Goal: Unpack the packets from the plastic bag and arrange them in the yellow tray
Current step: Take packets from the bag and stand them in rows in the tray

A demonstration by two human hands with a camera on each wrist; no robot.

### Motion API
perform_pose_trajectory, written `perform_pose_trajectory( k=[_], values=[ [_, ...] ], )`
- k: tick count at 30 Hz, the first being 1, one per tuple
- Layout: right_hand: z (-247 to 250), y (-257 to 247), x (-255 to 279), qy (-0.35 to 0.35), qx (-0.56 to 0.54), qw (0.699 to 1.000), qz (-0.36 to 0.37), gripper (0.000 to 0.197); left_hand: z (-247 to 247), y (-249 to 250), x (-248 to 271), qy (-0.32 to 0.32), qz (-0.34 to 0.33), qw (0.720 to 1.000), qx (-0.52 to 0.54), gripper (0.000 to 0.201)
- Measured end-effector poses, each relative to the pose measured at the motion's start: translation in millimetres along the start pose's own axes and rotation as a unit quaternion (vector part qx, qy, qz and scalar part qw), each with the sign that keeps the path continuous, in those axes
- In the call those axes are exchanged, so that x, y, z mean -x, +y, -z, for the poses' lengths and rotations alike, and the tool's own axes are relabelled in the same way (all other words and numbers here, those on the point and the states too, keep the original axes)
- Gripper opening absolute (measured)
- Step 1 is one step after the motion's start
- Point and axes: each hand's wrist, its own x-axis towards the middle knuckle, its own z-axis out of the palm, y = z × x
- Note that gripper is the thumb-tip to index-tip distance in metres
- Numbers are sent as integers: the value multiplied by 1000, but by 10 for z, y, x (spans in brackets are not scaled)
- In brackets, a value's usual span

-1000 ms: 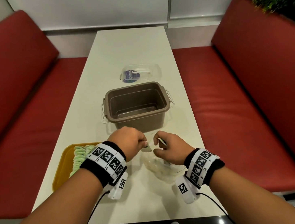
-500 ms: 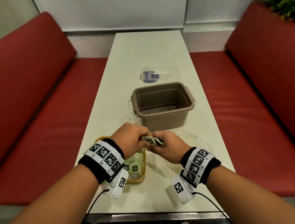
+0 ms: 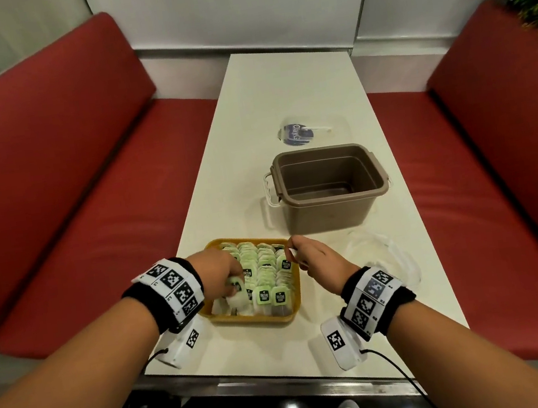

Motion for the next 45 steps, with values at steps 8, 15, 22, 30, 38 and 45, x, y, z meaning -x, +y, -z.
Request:
perform_pose_trajectory(
  k=[8,15,22,30,38,45],
  values=[
    [-139,32,-58,32,49,998,-17,12,-318,-19,-257,-10,25,999,20,46],
    [-168,70,-30,69,96,993,8,11,-401,50,-311,0,37,997,71,39],
    [-225,104,-51,88,84,993,-3,16,-250,-16,-313,108,-19,989,94,47],
    [-243,85,-83,104,70,992,3,29,-16,72,-259,215,-99,963,127,7],
    [-237,80,-76,97,68,993,-9,37,-17,122,-285,173,-83,977,98,19],
    [-154,223,-37,110,226,960,-120,44,-207,163,-325,-3,-43,999,27,32]
  ],
)
